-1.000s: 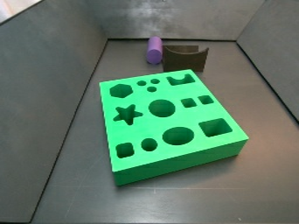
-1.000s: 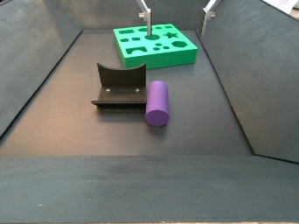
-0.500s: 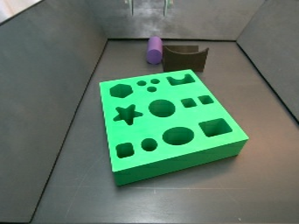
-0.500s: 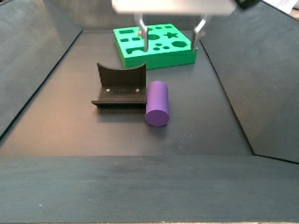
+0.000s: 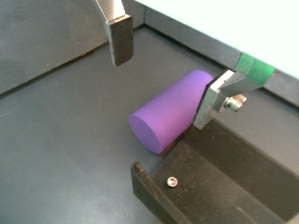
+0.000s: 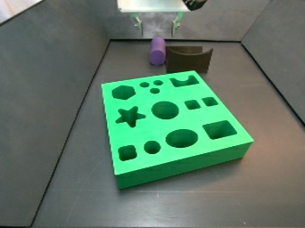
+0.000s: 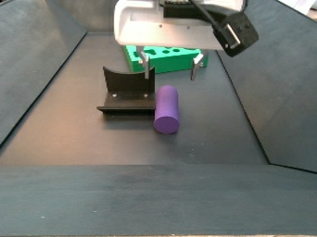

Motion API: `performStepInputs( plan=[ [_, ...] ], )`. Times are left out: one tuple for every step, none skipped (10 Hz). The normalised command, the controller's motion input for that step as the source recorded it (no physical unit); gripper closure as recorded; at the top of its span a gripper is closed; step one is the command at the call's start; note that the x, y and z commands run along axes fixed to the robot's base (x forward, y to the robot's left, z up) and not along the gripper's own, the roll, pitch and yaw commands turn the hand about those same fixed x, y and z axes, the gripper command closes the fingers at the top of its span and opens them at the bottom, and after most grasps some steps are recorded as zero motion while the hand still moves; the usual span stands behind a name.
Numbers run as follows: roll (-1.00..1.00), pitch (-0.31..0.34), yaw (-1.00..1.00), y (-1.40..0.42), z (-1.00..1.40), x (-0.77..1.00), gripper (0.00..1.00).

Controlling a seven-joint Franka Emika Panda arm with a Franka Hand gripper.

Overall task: Pick up the round object. Move up. Place the round object on the fixture. Regrasp the round object. Move to above the board. Insert the round object.
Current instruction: Pick up the round object.

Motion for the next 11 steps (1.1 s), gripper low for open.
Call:
performStepInputs(
  plan=[
    [0.0, -0.106, 0.0, 0.0, -0.48, -0.06, 0.0],
    [0.01, -0.124, 0.0, -0.01, -0.54, -0.07, 0.0],
    [0.07, -0.119, 0.0, 0.0, -0.67, -0.1, 0.0],
    [0.17, -0.094, 0.0, 0.0, -0.82, -0.25, 0.0],
    [0.17, -0.094, 0.0, 0.0, -0.83, -0.27, 0.0],
    [0.18, -0.09, 0.01, 0.0, -0.81, -0.32, 0.0],
    [0.21, -0.091, 0.03, 0.0, -0.8, -0.43, 0.0],
    [0.19, -0.089, 0.03, 0.01, -0.79, -0.42, 0.0],
    [0.18, -0.044, 0.01, 0.01, -0.77, -0.16, 0.0],
    [0.1, 0.107, -0.13, 0.17, -0.59, 0.25, 0.0],
    [0.01, 0.129, -0.4, 0.13, -0.41, 0.33, 0.0]
  ],
)
